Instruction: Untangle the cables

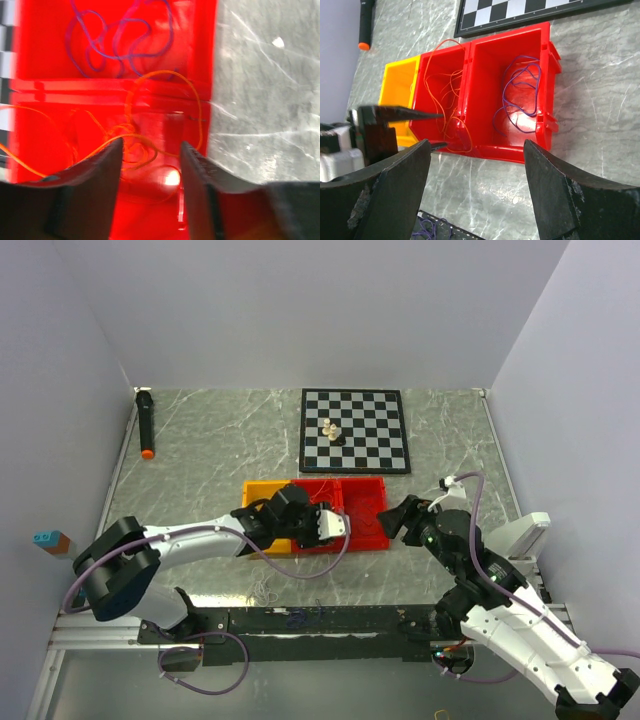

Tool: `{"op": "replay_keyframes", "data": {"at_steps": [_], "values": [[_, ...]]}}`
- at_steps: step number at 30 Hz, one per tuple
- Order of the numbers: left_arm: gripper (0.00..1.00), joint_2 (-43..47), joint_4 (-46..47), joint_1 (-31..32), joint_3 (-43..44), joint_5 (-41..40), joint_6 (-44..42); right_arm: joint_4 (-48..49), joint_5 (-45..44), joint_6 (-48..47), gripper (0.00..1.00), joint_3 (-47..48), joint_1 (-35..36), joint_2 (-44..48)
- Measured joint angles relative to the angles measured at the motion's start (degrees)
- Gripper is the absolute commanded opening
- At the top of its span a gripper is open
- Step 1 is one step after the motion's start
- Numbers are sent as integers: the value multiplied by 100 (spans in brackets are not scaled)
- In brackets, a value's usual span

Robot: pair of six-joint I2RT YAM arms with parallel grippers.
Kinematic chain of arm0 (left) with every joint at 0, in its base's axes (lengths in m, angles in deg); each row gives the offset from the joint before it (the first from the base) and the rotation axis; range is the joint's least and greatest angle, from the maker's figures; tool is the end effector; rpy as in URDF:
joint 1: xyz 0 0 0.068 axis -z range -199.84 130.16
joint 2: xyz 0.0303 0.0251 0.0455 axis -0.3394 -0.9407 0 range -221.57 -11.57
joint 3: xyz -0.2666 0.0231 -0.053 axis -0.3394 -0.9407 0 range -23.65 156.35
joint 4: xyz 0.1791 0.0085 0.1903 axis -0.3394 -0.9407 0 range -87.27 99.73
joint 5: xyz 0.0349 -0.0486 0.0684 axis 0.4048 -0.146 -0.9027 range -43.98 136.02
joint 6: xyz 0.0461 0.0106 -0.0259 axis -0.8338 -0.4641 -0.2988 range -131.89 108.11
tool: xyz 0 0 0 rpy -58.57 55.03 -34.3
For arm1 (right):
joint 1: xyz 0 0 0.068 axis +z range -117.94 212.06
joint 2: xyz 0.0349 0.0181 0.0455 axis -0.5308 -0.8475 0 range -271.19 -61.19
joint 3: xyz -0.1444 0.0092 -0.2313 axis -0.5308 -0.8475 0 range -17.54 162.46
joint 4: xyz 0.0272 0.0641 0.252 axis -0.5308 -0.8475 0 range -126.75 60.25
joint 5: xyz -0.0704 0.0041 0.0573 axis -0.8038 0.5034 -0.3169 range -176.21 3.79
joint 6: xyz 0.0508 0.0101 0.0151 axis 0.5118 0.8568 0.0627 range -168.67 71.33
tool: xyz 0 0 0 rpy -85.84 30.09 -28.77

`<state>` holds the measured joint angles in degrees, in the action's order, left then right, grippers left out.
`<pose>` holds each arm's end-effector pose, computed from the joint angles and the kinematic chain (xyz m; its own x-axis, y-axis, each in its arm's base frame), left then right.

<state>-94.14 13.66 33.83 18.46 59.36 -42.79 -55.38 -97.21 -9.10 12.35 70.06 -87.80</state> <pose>0.1702 -0.2453 0.1973 0.1563 0.6308 -0.7600 0.9480 0.1202 0.2947 0.1034 0.0720 0.2643 -0.5274 0.3815 -0.7591 -0.1677 0.8292 0.5332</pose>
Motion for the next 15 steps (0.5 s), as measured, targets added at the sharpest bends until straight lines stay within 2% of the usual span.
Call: {"op": "replay_keyframes", "data": {"at_steps": [3,4,11,15], "values": [[83,11,-315,0,424,-81,11,31,50,0,82,0,-2,-15],[86,35,-442,-2,621,-83,17,50,74,0,82,0,-2,-33],[98,756,-1397,-7,1591,120,26,122,323,-22,86,0,-2,-343],[97,1224,-2129,-94,2015,380,-59,188,796,-162,90,-15,-2,-435]]}}
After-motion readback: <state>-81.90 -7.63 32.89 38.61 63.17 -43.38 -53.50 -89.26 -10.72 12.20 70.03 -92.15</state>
